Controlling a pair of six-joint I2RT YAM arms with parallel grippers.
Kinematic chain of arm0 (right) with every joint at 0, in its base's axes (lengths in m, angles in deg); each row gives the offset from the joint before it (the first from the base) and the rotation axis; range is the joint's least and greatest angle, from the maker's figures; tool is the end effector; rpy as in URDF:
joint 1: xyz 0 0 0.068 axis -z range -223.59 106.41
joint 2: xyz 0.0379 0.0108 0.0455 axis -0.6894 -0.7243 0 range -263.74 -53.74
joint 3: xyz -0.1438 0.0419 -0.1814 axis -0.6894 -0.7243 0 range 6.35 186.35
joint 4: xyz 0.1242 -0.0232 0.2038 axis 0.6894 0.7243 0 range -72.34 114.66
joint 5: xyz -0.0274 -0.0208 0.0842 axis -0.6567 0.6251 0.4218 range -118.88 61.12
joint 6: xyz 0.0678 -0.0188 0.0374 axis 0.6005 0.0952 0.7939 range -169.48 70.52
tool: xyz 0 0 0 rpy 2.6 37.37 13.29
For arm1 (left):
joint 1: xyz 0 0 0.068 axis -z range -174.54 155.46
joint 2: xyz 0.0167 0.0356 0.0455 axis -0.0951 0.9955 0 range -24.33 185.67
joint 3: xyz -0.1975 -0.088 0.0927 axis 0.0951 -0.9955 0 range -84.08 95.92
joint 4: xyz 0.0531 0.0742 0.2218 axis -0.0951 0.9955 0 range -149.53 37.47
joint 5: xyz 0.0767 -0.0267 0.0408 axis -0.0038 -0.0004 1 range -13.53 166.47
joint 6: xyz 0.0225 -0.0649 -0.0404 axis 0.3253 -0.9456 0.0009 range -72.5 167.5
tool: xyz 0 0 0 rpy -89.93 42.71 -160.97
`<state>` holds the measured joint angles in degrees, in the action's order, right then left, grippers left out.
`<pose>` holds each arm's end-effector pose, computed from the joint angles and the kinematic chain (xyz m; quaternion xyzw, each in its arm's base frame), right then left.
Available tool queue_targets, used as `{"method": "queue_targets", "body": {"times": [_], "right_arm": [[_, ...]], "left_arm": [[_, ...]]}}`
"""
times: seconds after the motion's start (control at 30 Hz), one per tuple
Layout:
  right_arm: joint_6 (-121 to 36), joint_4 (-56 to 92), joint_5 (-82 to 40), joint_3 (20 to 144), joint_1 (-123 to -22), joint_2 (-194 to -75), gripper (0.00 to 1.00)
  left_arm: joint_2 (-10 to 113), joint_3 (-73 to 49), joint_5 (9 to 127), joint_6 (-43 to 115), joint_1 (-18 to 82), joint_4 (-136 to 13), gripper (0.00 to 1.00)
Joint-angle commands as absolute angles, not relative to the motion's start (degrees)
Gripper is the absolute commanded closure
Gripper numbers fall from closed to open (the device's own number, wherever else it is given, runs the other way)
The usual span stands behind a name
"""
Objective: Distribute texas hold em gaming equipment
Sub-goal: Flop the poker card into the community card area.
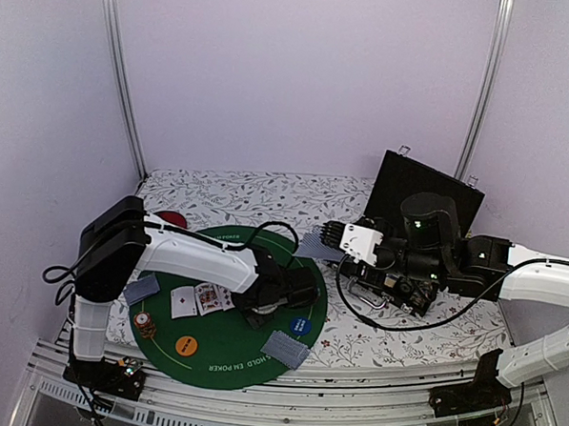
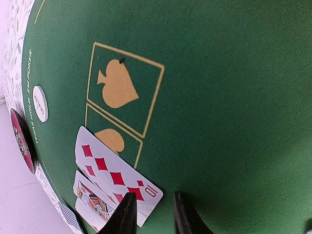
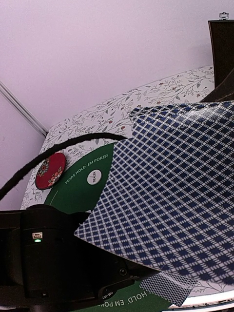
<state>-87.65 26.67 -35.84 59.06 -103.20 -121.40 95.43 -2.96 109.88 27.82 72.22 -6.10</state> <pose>0.1559 0.2495 0.2646 -0.6089 0.5752 0.0512 0.5439 0.1680 -0.2954 0.0860 0.3873 0.8759 0.2212 0.1842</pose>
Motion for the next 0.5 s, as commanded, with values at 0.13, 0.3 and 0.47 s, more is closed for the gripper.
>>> {"method": "queue_targets", "body": {"times": [0.13, 0.3, 0.47], "right_arm": [[-87.2, 25.0, -36.9, 58.5, -103.1, -119.8, 0.54], [-87.2, 24.9, -36.9, 58.5, -103.1, -119.9, 0.54], [-87.2, 24.8, -36.9, 58.6, -103.1, -120.0, 0.54]], "left_arm": [[90.5, -3.0, 101.2, 34.9, 76.5, -9.9, 0.67], [84.9, -7.3, 93.8, 42.4, 82.7, -15.9, 0.62], [82.4, -10.9, 87.6, 44.0, 83.3, -17.6, 0.54]]}}
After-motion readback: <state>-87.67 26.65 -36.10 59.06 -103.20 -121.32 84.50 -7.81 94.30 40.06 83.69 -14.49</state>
